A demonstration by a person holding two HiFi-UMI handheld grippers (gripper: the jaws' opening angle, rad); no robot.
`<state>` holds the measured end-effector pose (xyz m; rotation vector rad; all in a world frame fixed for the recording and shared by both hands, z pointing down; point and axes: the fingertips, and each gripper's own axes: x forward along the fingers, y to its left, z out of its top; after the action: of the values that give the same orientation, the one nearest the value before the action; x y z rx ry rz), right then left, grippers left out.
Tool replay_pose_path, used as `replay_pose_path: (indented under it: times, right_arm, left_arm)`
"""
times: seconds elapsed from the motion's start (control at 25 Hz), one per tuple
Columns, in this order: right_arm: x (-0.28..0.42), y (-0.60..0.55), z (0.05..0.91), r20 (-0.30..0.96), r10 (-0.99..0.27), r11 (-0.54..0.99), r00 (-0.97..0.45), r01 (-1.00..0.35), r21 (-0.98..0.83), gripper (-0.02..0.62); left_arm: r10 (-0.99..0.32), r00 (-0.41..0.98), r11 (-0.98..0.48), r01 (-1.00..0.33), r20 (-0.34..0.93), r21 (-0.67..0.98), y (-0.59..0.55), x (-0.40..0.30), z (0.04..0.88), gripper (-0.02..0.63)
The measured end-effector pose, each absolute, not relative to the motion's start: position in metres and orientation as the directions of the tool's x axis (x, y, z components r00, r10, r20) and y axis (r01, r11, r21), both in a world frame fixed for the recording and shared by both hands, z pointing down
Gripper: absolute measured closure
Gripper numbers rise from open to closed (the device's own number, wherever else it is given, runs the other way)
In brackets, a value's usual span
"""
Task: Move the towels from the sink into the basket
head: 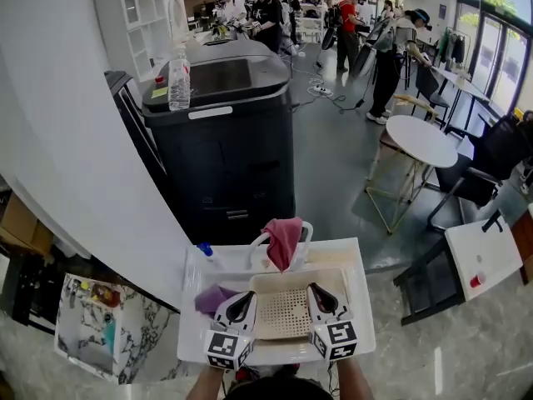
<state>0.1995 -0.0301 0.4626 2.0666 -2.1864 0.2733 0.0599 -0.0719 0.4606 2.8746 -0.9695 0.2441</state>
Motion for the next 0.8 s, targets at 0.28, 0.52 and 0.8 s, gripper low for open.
replay_pose_path:
  times: [0.28, 0.52, 0.8]
  right_arm:
    - [0.203, -0.068, 0.439, 0.156, -0.979, 0.126, -0.134, -0.99, -0.059, 0.552]
    - [0.201, -0.102, 0.43, 0.145, -0.97, 0.19, -0.195, -0.981, -0.046, 0.449]
    - [0.202, -0.133, 0.43, 0.146, -0.963, 0.22, -0.229, -0.973, -0.074, 0.4]
  left_arm:
    - [-0.645, 0.737, -0.745, -0.665, 0.202, 0.046, -0.079, 0.043, 0.467, 0.603]
    - [-0.686, 0.693, -0.701, -0.711, 0.223, 0.053, -0.082, 0.025, 0.475, 0.603]
    - [-0.72, 0.652, -0.659, -0.75, 0.238, 0.058, -0.089, 0.01, 0.479, 0.603]
